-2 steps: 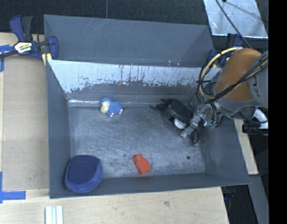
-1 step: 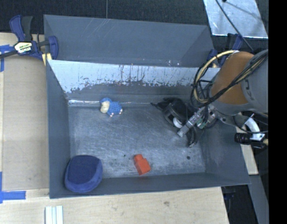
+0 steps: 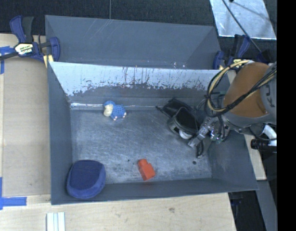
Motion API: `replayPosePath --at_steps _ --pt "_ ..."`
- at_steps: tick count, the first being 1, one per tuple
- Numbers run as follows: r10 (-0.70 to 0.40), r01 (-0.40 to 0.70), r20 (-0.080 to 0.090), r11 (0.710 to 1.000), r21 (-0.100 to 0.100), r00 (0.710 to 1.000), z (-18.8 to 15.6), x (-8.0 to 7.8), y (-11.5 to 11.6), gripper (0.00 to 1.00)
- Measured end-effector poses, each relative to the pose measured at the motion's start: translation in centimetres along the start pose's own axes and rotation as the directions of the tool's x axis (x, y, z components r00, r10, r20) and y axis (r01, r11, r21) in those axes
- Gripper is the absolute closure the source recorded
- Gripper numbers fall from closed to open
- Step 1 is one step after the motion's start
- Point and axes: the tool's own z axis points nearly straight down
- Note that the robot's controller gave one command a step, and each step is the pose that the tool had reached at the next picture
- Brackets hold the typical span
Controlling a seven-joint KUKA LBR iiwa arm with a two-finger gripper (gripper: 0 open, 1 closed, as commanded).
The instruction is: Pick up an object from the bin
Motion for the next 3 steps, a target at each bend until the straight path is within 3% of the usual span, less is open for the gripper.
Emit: replayPosePath --at_steps 1,2,3 --pt "-0.001 0.001 -0.008 1.0 0.012 1.0 0.43 0.21 -0.52 0.0" --pt "-0.037 0.037 -0.009 0.999 0.012 0.999 0.46 -0.24 -0.94 0.0" --pt "-0.037 0.037 -0.01 0.999 0.008 0.999 0.23 -0.29 -0.77 1.0"
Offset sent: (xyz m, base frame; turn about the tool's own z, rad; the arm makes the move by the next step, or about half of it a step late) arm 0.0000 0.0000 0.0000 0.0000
